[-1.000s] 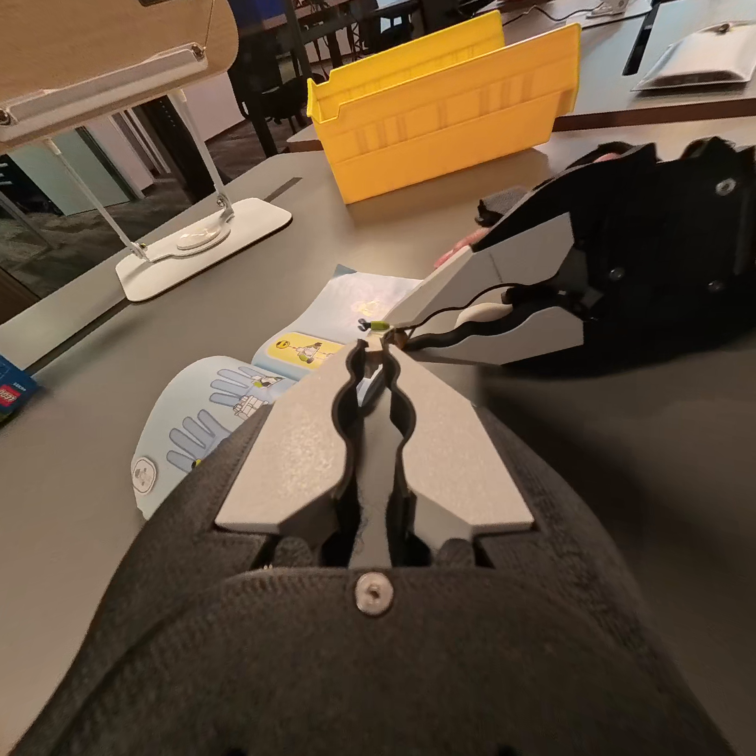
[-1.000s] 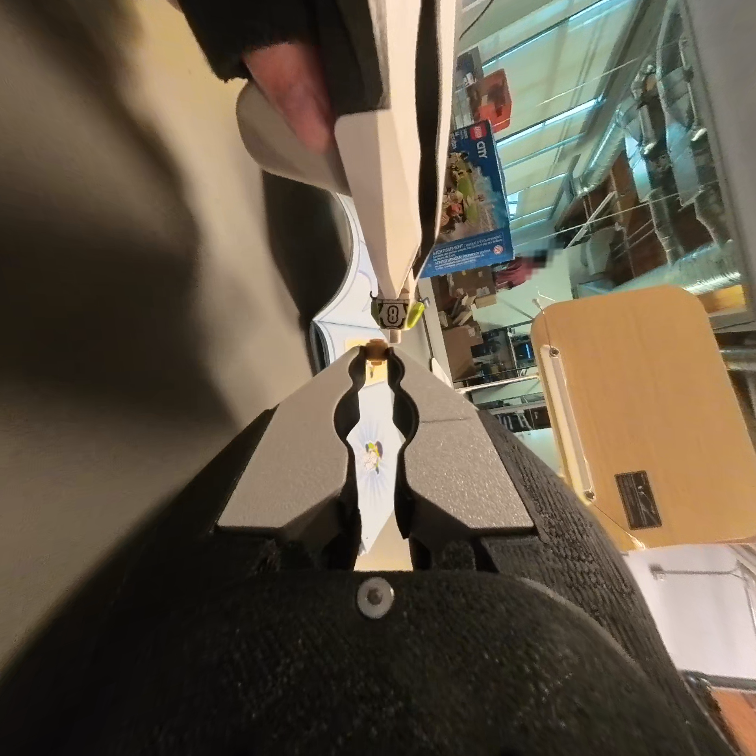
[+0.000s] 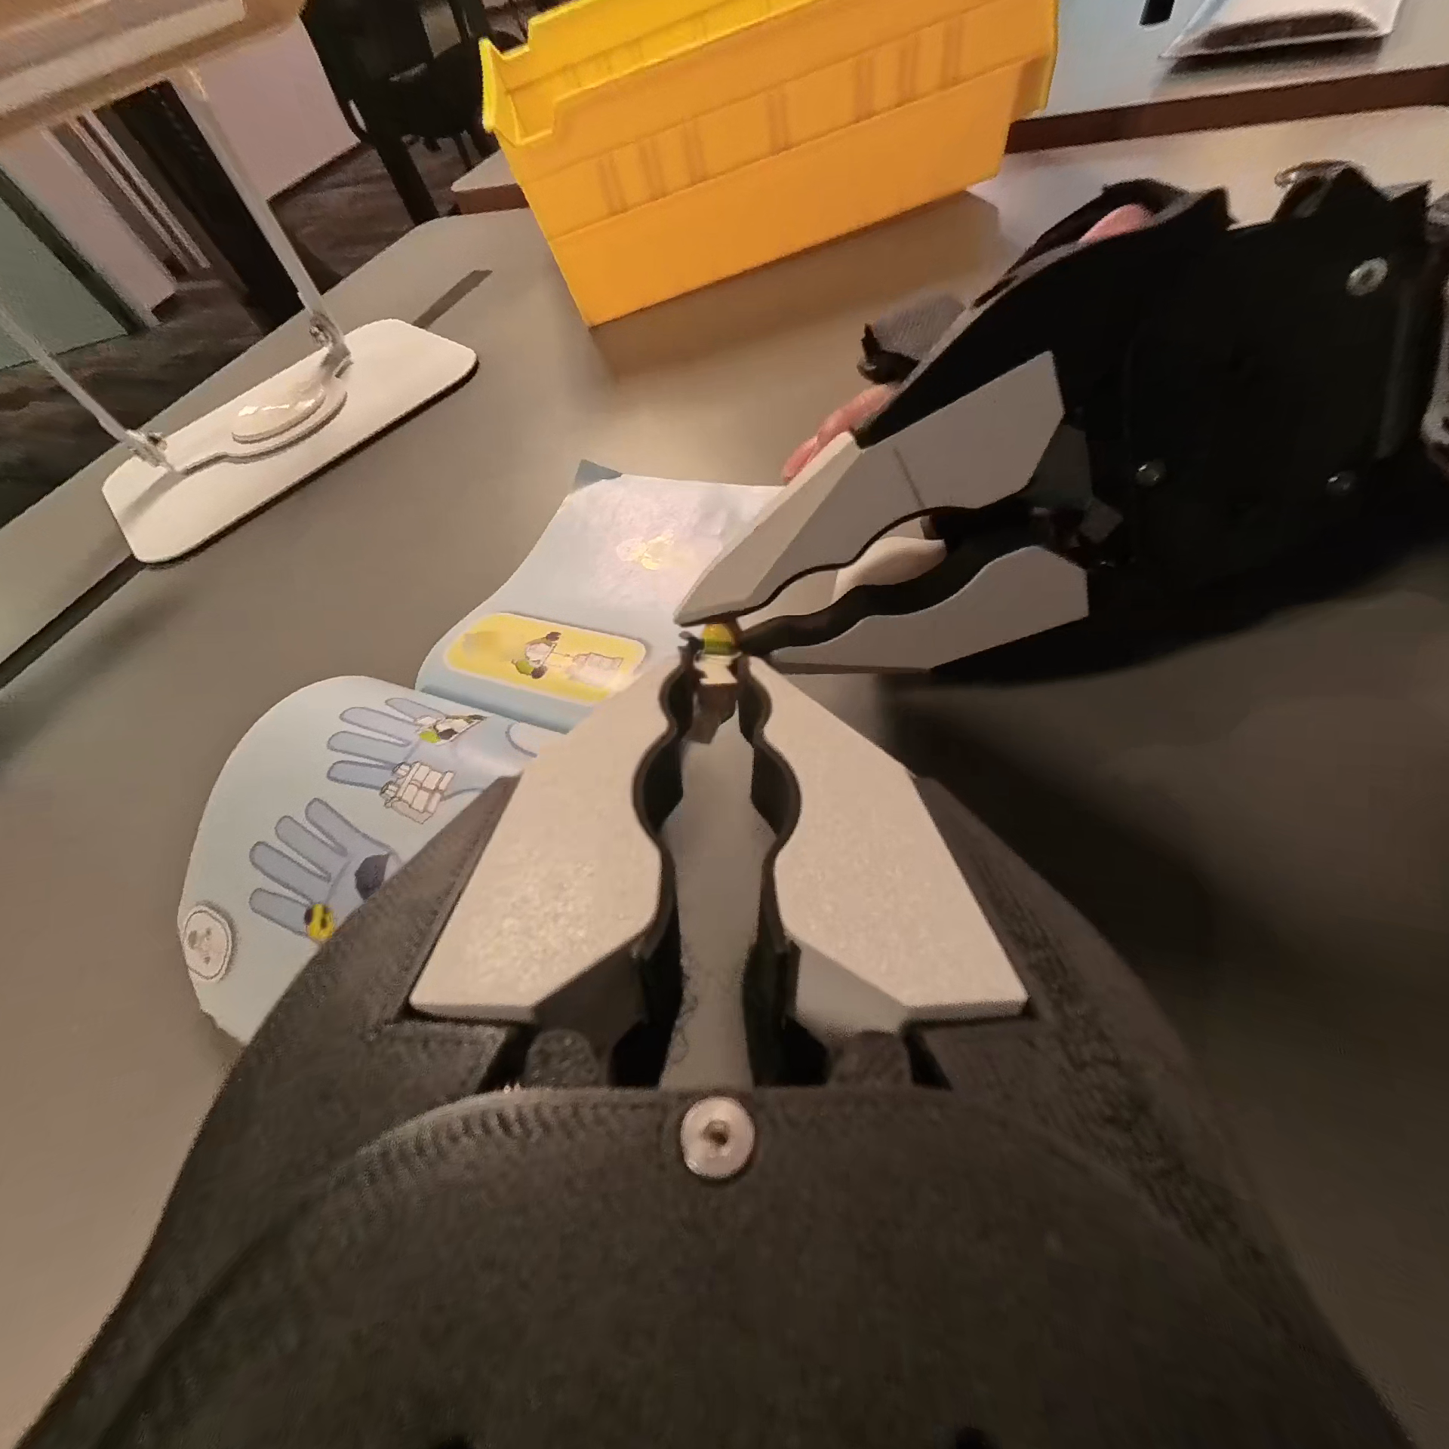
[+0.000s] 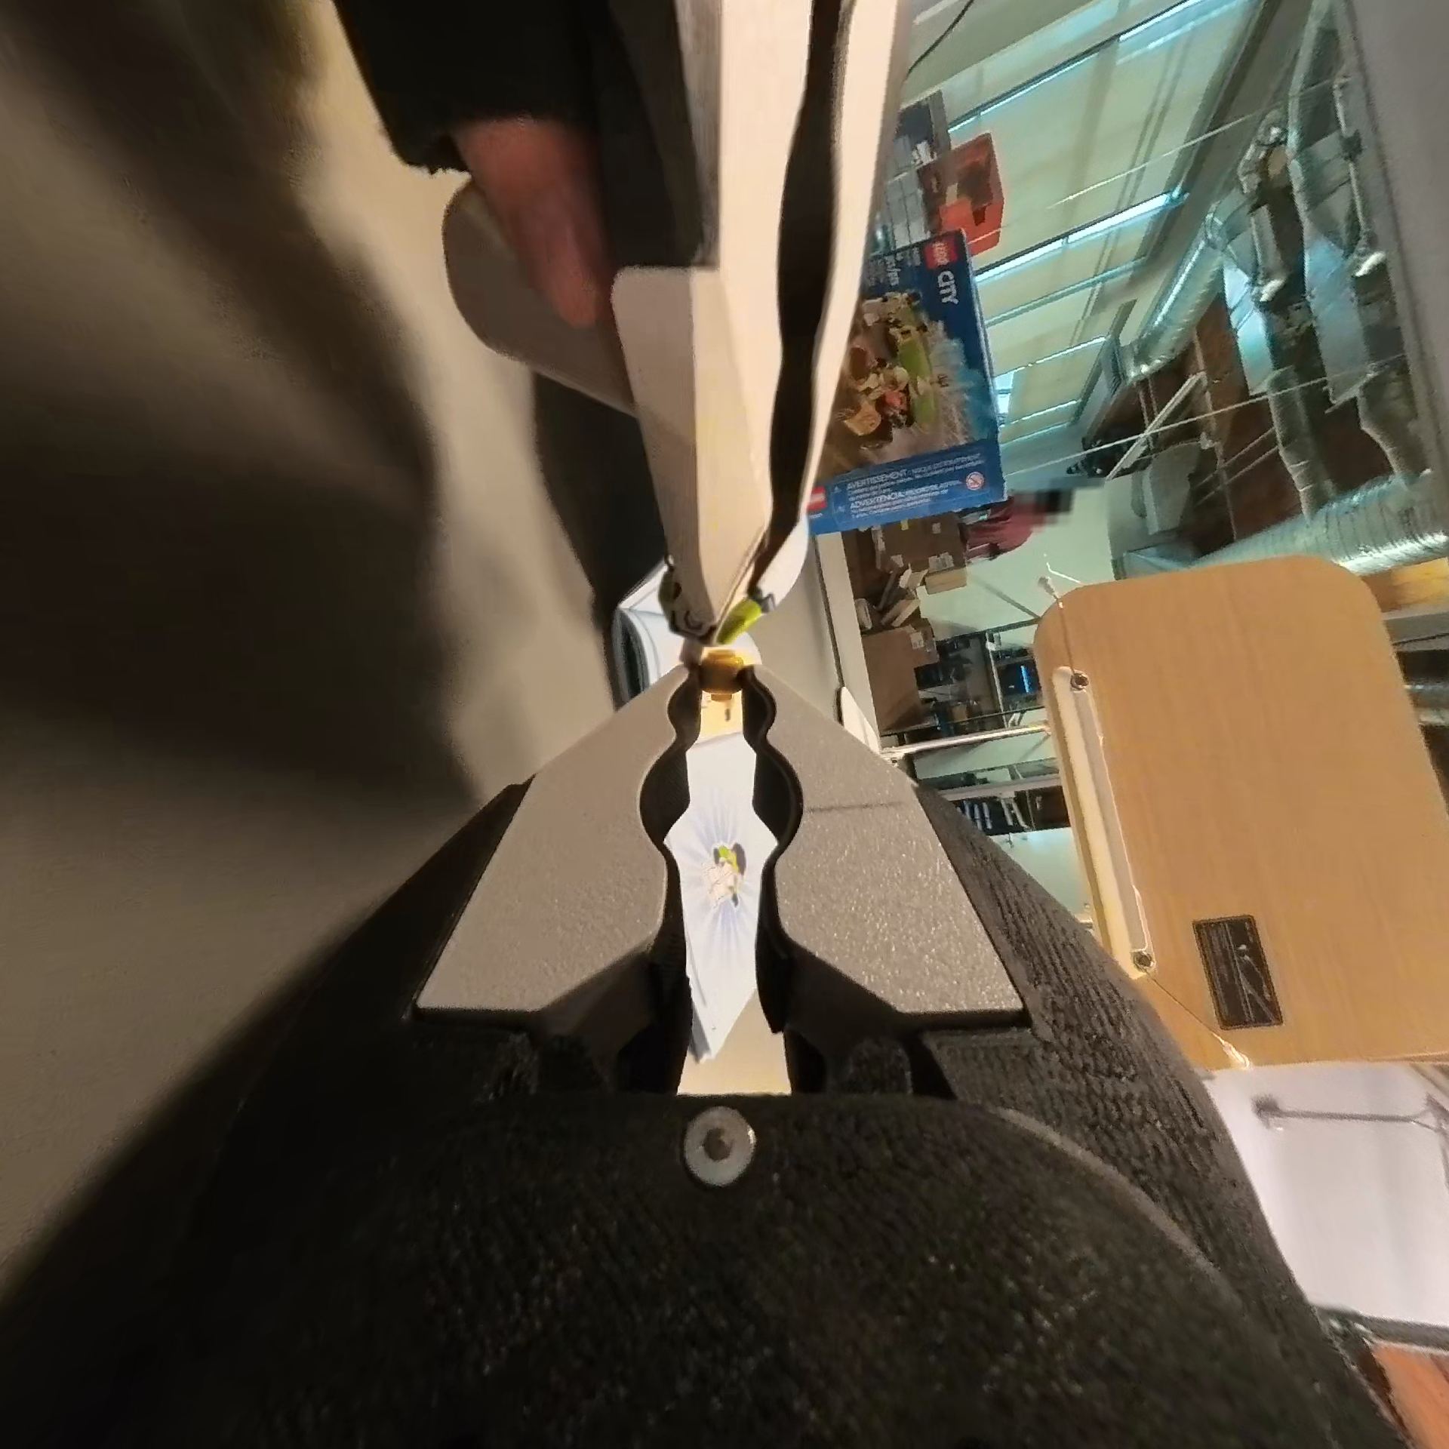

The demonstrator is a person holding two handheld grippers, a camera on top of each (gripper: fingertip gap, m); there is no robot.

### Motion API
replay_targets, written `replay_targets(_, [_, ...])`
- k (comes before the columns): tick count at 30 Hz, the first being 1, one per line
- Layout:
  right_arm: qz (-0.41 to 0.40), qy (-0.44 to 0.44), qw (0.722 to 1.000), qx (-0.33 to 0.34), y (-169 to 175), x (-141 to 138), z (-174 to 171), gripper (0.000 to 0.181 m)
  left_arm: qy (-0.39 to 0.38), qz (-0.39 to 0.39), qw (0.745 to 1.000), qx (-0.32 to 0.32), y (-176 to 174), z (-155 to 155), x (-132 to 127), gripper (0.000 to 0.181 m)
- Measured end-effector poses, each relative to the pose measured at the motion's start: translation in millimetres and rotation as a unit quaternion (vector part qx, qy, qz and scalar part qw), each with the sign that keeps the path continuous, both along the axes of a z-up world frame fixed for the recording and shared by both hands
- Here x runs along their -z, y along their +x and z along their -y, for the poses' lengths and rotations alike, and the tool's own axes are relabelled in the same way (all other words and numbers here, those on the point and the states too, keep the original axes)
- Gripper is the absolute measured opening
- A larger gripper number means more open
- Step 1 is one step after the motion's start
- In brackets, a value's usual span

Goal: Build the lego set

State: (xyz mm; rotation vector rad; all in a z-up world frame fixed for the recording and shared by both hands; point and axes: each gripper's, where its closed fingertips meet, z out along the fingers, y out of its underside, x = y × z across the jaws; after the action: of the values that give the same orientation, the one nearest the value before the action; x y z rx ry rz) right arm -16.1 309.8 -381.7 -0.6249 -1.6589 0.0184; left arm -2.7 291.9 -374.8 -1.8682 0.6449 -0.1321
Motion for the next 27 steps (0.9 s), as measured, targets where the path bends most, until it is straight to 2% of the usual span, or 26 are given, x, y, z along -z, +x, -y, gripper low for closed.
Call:
replay_targets(5, [0.007,0.001,1.000,-0.004,0.0,2.7,0.9,0.008,-0.011,-0.002,1.000,0.003,-0.1,0.9,3.0,0.008])
replay_targets(8, [0.002,-0.029,0.999,-0.029,2.0,1.0,4.9,0.008,0.043,-0.051,0.998,0.022,2.7,6.4,-3.5,0.007])
replay_targets(12, [0.013,-0.077,0.994,-0.071,7.1,4.5,11.5,0.008,0.144,-0.156,0.976,0.054,8.4,14.8,-13.4,0.007])
replay_targets(15, [0.019,-0.097,0.992,-0.084,8.3,6.3,14.8,0.008,0.124,-0.171,0.974,0.078,10.1,18.8,0.0,0.007])
replay_targets(27, [0.054,-0.093,0.988,-0.111,9.2,18.0,27.6,0.008,0.134,-0.221,0.959,0.118,6.7,24.4,11.6,0.007])
